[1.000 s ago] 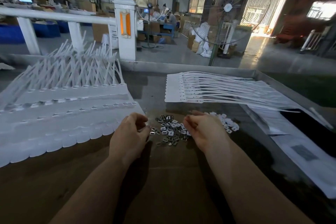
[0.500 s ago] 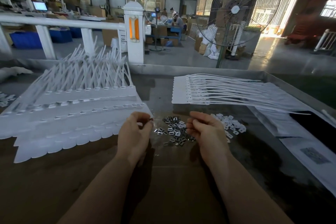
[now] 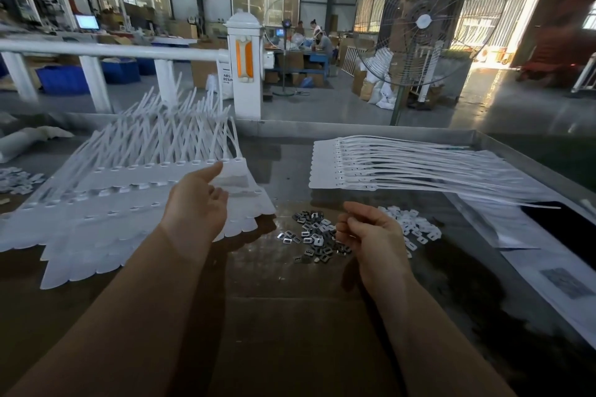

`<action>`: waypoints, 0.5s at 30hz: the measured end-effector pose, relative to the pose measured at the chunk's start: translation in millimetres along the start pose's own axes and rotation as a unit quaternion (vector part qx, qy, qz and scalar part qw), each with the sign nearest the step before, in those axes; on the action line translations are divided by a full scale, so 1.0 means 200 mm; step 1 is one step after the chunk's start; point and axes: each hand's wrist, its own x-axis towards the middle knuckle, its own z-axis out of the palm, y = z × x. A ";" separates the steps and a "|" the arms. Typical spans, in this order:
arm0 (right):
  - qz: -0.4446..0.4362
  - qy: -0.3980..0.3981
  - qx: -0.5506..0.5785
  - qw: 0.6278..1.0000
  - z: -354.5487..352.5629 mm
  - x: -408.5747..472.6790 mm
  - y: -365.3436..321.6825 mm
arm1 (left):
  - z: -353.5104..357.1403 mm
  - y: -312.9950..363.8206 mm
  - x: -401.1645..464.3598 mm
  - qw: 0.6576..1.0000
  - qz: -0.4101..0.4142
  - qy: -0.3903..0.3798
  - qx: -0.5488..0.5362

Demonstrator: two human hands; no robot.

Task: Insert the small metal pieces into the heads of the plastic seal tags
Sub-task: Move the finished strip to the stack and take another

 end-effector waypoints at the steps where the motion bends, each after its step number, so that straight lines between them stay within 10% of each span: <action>1: 0.000 -0.001 0.001 1.000 0.00 0.00 0.00 | 0.00 0.01 0.01 0.999 -0.025 0.009 -0.027; 15: -0.007 -0.013 0.000 1.000 -0.03 0.02 0.01 | 0.01 0.03 0.12 0.991 -0.092 -0.034 -0.086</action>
